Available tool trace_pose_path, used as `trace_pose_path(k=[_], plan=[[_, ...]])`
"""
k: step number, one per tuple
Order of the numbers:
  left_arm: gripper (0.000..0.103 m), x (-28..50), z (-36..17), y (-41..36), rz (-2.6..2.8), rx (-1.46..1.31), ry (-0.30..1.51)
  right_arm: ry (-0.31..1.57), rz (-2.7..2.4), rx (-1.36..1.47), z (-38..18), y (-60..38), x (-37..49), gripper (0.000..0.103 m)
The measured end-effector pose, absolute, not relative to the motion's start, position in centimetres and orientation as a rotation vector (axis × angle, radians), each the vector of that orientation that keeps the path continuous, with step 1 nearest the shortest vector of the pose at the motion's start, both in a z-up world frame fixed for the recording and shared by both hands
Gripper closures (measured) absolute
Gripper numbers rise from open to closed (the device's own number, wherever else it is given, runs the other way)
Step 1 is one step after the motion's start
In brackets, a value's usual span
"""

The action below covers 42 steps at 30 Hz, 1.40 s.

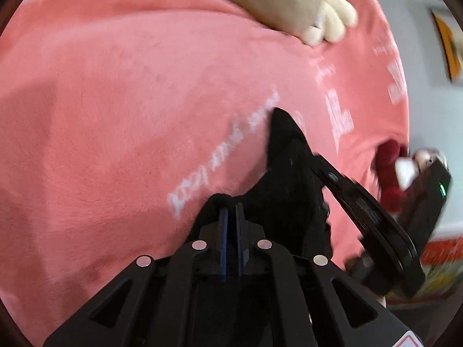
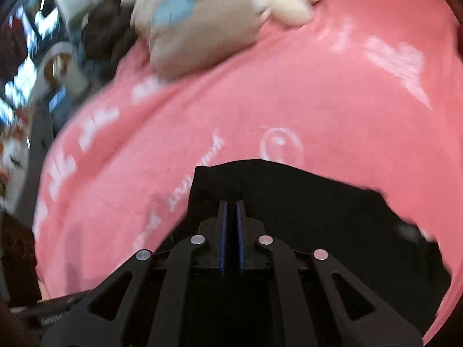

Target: Fold small clothes

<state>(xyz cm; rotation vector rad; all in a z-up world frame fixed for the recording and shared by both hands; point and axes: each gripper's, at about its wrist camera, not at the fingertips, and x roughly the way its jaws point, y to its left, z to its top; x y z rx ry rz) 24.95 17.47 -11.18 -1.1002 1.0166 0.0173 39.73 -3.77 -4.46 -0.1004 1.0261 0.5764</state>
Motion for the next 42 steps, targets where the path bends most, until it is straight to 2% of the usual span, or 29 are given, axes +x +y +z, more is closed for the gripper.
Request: trace_pose_path(k=[2, 4, 9, 11, 13, 14, 15, 16, 17, 18, 21, 22, 26, 29, 32, 36, 38, 42], plan=[[0.083, 23.9, -9.3, 17.3, 0.028, -0.987, 0.998, 0.971, 0.492, -0.025, -3.1, -9.0, 36.7, 0.074], [0.077, 23.3, -8.1, 16.7, 0.021, -0.888, 0.998, 0.981, 0.356, 0.038, -3.2, -14.9, 34.5, 0.071], [0.074, 21.5, -7.1, 14.1, -0.060, -0.714, 1.052, 1.054, 0.004, 0.177, -4.9, -29.9, 31.0, 0.068], [0.063, 20.4, -6.9, 12.9, -0.073, -0.695, 1.071, 1.077, 0.019, 0.253, -5.6, -32.3, 30.9, 0.068], [0.062, 19.9, -6.8, 11.6, -0.083, -0.693, 1.077, 1.089, 0.058, 0.316, -6.4, -33.2, 31.7, 0.066], [0.062, 19.8, -6.8, 11.2, -0.082, -0.693, 1.084, 1.100, 0.074, 0.331, -6.8, -33.0, 32.0, 0.059], [0.062, 19.8, -7.0, 10.6, -0.082, -0.693, 1.096, 1.119, 0.088, 0.339, -7.7, -32.6, 32.6, 0.059], [0.061, 19.6, -7.1, 10.3, -0.077, -0.692, 1.109, 1.136, 0.099, 0.324, -8.2, -31.8, 33.1, 0.066], [0.060, 19.3, -7.2, 10.2, -0.065, -0.694, 1.125, 1.139, 0.116, 0.305, -8.1, -31.2, 33.3, 0.097], [0.060, 19.2, -7.3, 10.1, -0.060, -0.697, 1.127, 1.123, 0.127, 0.290, -7.4, -30.6, 33.3, 0.101], [0.058, 18.5, -6.7, 10.8, -0.045, -0.668, 1.113, 1.000, 0.089, 0.239, -3.3, -30.4, 31.3, 0.101], [0.053, 18.6, -6.6, 11.0, -0.037, -0.649, 1.110, 0.990, 0.070, 0.231, -3.1, -30.9, 30.8, 0.101], [0.052, 18.7, -7.2, 11.9, -0.003, -0.601, 1.124, 1.100, -0.122, 0.006, -6.0, -30.7, 30.9, 0.095], [0.052, 18.6, -8.4, 12.7, 0.012, -0.610, 1.158, 0.987, -0.049, -0.015, -2.7, -26.6, 30.8, 0.094], [0.052, 18.4, -9.0, 13.0, 0.012, -0.619, 1.167, 0.995, 0.276, 0.055, -1.2, -19.2, 32.7, 0.095], [0.052, 17.7, -9.3, 13.3, 0.007, -0.618, 1.173, 1.059, 0.538, 0.014, -3.2, -8.1, 36.5, 0.098], [0.049, 17.4, -9.3, 13.4, 0.004, -0.621, 1.174, 1.070, 0.569, 0.003, -4.6, -4.1, 39.1, 0.098], [0.048, 16.9, -9.4, 13.4, -0.006, -0.614, 1.172, 1.242, 0.547, -0.042, -10.0, 1.2, 44.1, 0.098]])
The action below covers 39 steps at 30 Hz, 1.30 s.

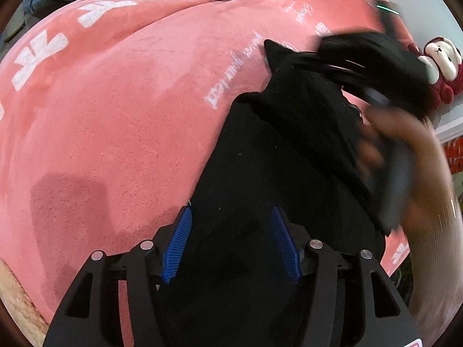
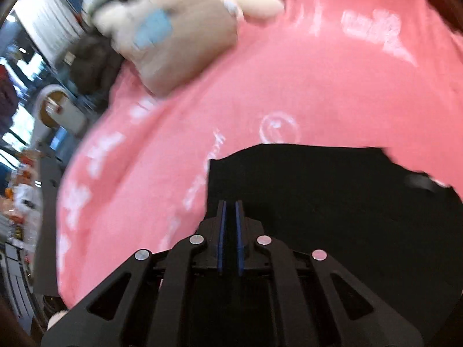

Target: Fold small clothes

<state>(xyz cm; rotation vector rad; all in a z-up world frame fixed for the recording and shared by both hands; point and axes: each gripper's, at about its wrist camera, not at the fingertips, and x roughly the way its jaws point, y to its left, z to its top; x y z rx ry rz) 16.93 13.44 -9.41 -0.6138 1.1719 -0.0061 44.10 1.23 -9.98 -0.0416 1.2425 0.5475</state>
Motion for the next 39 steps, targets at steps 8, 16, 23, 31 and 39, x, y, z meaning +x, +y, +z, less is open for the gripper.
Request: trace_pose_path(k=[8, 16, 23, 31, 39], plan=[[0.043, 17.0, -9.0, 13.2, -0.070, -0.591, 1.168, 1.127, 0.600, 0.108, -5.0, -2.6, 41.9, 0.094], [0.042, 15.0, -9.4, 12.9, -0.051, -0.558, 1.171, 1.251, 0.749, -0.008, -9.6, 1.5, 36.8, 0.094], [0.041, 13.4, -9.4, 13.8, -0.025, -0.598, 1.220, 1.168, 0.655, 0.176, -7.1, -3.0, 34.8, 0.094], [0.041, 12.7, -7.8, 11.3, -0.041, -0.497, 1.195, 1.214, 0.599, 0.135, -8.3, -3.0, 33.7, 0.094], [0.038, 12.0, -4.4, 7.4, -0.103, -0.306, 1.125, 0.967, 0.121, 0.200, -3.4, -20.2, 30.8, 0.094]])
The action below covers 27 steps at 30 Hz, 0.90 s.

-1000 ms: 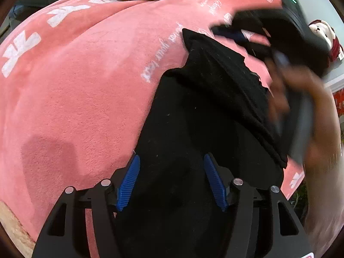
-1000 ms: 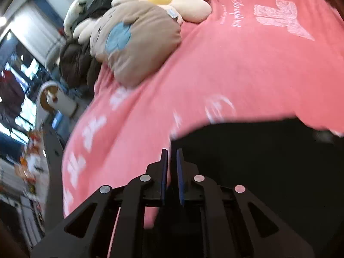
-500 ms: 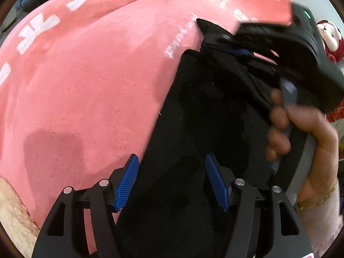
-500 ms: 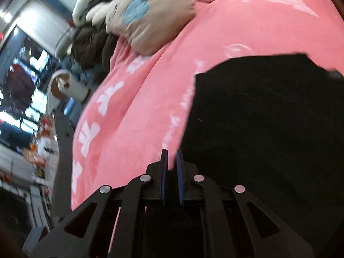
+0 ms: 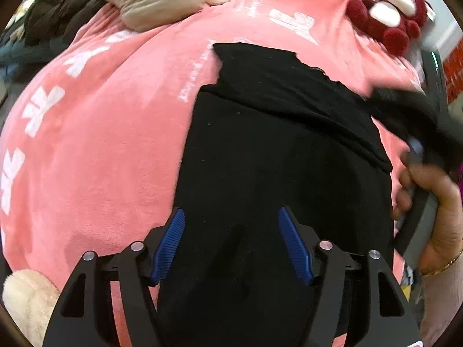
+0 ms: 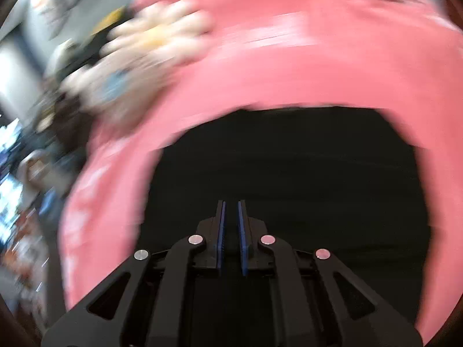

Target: Fold small clothes

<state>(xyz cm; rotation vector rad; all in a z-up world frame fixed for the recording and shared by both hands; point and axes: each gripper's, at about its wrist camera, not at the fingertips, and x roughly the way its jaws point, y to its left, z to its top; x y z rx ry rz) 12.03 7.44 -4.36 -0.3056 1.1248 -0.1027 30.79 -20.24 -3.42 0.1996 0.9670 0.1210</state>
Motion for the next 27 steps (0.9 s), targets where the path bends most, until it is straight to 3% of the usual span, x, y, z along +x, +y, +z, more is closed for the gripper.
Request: trace_pose_path(k=[3, 4, 6, 7, 12, 20, 24, 26, 27], plan=[[0.038, 11.5, -4.3, 6.6, -0.115, -0.311, 1.141, 1.104, -0.061, 0.154, -8.1, -27.6, 31.1, 0.095], [0.038, 11.2, -4.3, 6.5, -0.113, -0.309, 1.146, 1.094, -0.034, 0.233, -8.5, -29.8, 30.5, 0.101], [0.038, 11.1, -4.2, 5.3, -0.119, -0.303, 1.153, 1.078, -0.073, 0.361, -7.1, -32.7, 28.9, 0.098], [0.038, 10.7, -3.9, 5.0, -0.122, -0.293, 1.151, 1.056, -0.088, 0.353, -6.0, -33.2, 28.0, 0.093], [0.038, 9.1, -3.3, 4.8, -0.140, -0.243, 1.147, 1.004, -0.020, 0.304, -2.3, -33.1, 21.6, 0.093], [0.036, 6.6, -3.0, 3.2, -0.128, -0.142, 1.150, 1.071, 0.043, 0.189, -3.2, -31.3, 11.2, 0.090], [0.036, 4.4, -2.9, 2.9, -0.114, -0.078, 1.146, 1.087, 0.048, 0.212, -3.7, -31.1, 6.9, 0.082], [0.031, 3.3, -2.8, 2.8, -0.109, -0.054, 1.144, 1.083, 0.036, 0.206, -3.6, -30.7, 5.3, 0.063], [0.030, 2.8, -2.8, 2.7, -0.107, -0.044, 1.141, 1.081, 0.035, 0.199, -3.6, -30.4, 4.5, 0.059]])
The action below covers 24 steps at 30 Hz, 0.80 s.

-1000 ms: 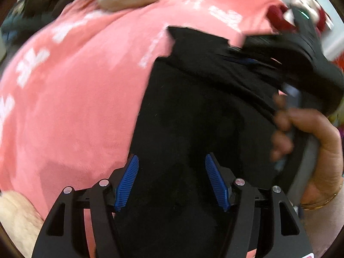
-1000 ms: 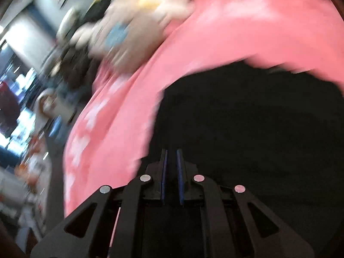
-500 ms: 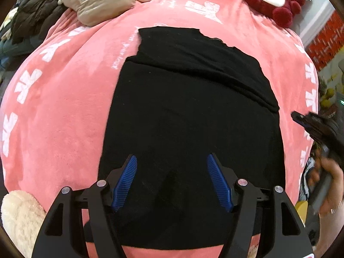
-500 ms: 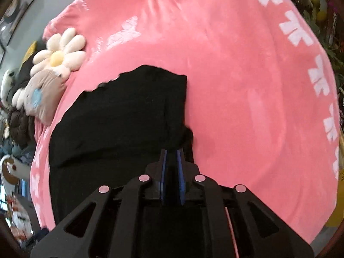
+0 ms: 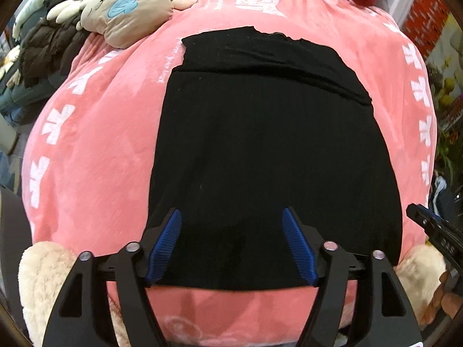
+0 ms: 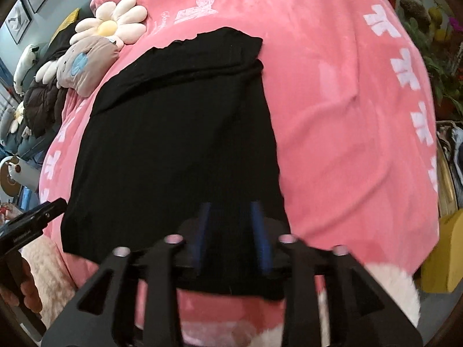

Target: Fold small clothes

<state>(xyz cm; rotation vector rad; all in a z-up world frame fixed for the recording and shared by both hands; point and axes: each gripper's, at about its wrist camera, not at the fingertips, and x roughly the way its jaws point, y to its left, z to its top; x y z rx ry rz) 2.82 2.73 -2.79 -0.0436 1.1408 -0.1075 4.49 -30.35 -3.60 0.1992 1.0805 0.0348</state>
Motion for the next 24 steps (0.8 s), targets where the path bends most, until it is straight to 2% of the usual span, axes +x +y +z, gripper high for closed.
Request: trace_pose_path(k=[3, 6, 9, 12, 14, 19, 24], plan=[[0.029, 1.4, -2.8, 2.5, -0.107, -0.010, 1.126, 1.070, 0.023, 0.169, -3.5, -29.6, 2.7, 0.044], [0.029, 0.4, -3.1, 2.3, -0.103, 0.024, 1.120, 1.063, -0.002, 0.152, -3.2, -29.2, 2.0, 0.038], [0.027, -0.2, -3.8, 2.1, -0.094, 0.073, 1.126, 1.059, -0.028, 0.166, -3.3, -29.2, 1.6, 0.026], [0.023, -0.6, -4.7, 2.2, -0.097, 0.106, 1.135, 1.080, -0.046, 0.149, -4.0, -29.1, 1.5, 0.025], [0.017, -0.7, -5.6, 2.5, -0.093, 0.128, 1.141, 1.097, -0.068, 0.141, -4.6, -29.2, 1.7, 0.018], [0.017, -0.7, -8.4, 4.0, -0.027, 0.181, 1.198, 1.136, -0.113, 0.212, -6.1, -30.8, 2.6, 0.017], [0.017, -0.2, -9.2, 6.4, -0.001, 0.050, 1.237, 1.177, -0.164, 0.274, -7.3, -32.2, 3.0, 0.017]])
